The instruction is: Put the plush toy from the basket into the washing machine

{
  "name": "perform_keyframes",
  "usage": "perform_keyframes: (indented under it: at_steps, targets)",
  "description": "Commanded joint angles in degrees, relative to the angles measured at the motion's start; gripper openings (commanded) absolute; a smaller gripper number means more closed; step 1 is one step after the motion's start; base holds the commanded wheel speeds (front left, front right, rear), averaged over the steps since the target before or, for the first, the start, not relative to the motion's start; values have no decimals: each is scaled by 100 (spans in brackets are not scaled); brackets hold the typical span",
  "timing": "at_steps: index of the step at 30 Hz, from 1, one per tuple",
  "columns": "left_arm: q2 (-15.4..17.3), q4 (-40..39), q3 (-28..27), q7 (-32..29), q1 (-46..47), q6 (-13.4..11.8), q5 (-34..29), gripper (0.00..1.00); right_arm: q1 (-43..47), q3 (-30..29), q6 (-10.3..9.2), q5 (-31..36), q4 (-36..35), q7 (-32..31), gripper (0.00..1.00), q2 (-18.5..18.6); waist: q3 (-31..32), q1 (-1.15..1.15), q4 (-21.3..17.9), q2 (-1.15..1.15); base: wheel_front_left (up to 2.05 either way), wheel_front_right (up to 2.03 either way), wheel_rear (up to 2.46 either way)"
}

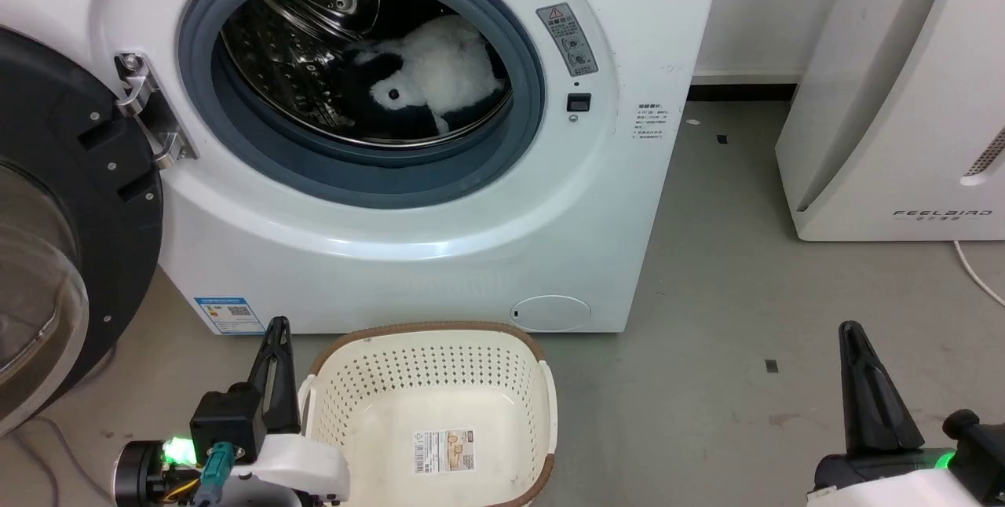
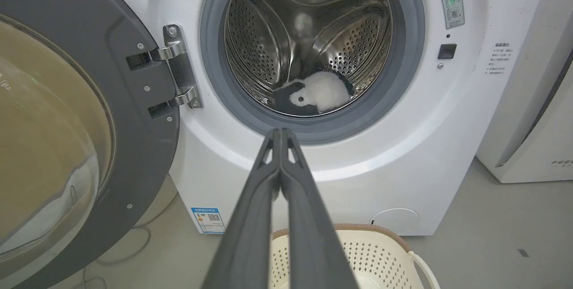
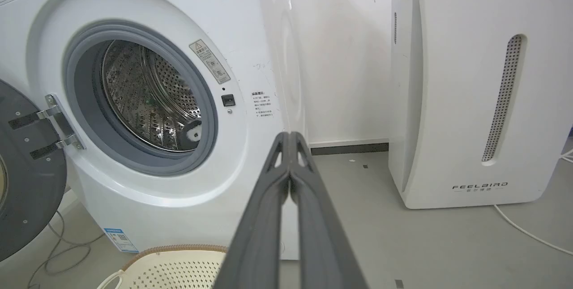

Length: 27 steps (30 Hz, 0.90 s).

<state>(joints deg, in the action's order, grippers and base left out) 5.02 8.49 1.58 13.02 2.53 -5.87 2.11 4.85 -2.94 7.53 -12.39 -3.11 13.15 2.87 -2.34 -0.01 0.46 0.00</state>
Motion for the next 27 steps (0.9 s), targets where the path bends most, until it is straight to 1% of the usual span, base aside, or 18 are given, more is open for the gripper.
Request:
perform_keyframes:
  at_steps: [1, 27]
  targets:
    - [-8, -57, -11, -37, -33, 22, -26, 0, -55, 18, -1, 64, 19, -36, 0, 0, 3, 1, -1, 0, 0, 0, 0]
    - [-55, -239, -45, -328, -84, 152, -69, 0, -154, 81, -1, 335, 86, -330, 0, 0, 56, 1, -11, 0, 0, 0, 0]
